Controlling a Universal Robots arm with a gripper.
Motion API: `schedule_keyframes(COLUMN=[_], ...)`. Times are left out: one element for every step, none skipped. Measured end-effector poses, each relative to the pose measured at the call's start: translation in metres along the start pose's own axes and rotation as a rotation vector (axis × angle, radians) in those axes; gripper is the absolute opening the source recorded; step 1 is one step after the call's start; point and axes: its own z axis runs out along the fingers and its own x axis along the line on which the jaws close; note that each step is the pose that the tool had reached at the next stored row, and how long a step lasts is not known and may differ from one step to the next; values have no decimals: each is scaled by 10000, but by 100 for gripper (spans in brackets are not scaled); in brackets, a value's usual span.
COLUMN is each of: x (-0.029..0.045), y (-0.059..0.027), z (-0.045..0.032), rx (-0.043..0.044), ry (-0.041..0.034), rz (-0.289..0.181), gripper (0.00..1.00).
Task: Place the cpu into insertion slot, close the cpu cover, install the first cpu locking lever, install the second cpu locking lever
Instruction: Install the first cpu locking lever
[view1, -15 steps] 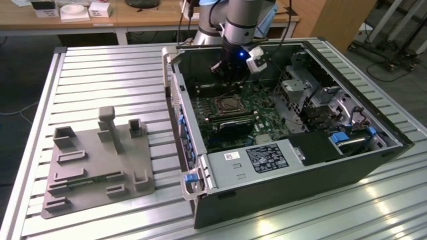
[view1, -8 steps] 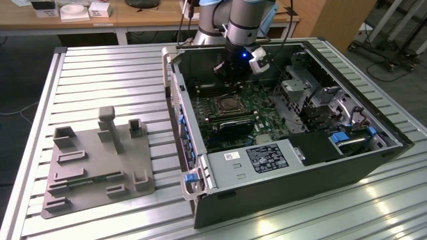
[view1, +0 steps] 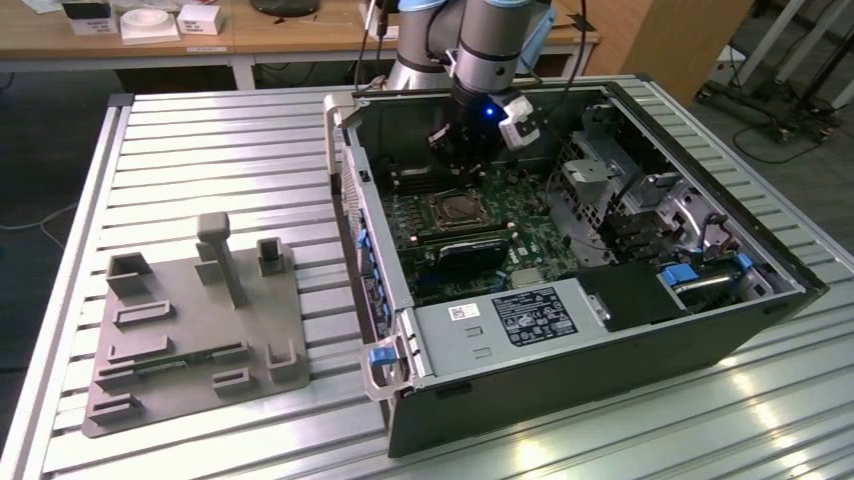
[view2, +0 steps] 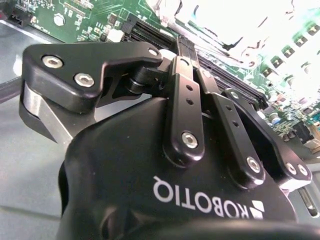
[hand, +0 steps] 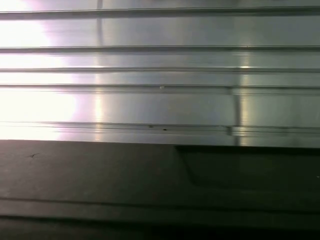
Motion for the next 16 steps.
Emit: schedule_keyframes(x=[-2,-3,-4,-4,-4,-5,-4,-4,-4,-4,-4,-5,-5,-5,-5,-5], y=[0,0,-1,-1,-1,-1,-1,-1,-1,-1,-1,0,0,0,0,0], z=[6,11,17,21,23,24,24,24,24,22,17,13,10,10,10,10], rx=[0,0,1,0,2,4,4,5,6,14,28,36,41,42,43,43], ry=[-1,-1,0,-1,0,-2,-3,-3,-4,-3,-2,-3,-2,-4,-4,-4], rz=[8,14,18,19,20,56,89,90,90,90,90,90,89,89,89,89], gripper=[10,10,10,10,10,10,10,10,10,10,10,10,10,10,10,10])
